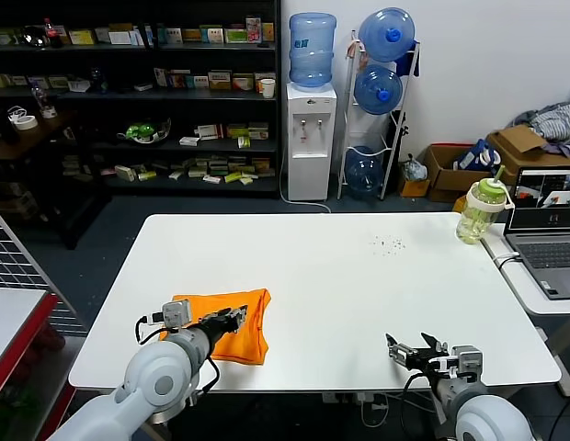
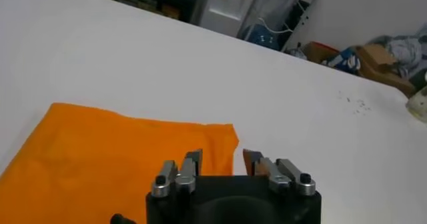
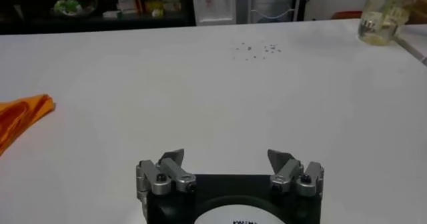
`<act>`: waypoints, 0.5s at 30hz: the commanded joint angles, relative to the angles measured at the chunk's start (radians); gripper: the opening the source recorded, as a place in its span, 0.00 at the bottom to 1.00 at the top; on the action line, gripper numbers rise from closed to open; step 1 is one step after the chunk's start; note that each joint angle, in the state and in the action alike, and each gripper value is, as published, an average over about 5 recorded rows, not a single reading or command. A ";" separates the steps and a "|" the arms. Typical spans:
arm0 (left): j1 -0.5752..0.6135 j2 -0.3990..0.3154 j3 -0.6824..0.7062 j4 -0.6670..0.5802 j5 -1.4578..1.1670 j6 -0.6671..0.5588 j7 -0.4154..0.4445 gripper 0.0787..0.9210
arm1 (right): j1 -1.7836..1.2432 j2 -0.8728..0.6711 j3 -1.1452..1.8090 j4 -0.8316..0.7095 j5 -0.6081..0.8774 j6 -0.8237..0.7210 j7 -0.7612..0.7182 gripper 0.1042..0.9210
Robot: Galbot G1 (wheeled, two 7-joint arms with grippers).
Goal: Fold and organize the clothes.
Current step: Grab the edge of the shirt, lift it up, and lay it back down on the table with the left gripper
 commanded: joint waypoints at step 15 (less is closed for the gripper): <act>0.088 0.303 -0.166 0.407 0.107 -0.012 0.664 0.88 | 0.000 -0.002 0.001 0.000 0.005 0.001 -0.004 0.88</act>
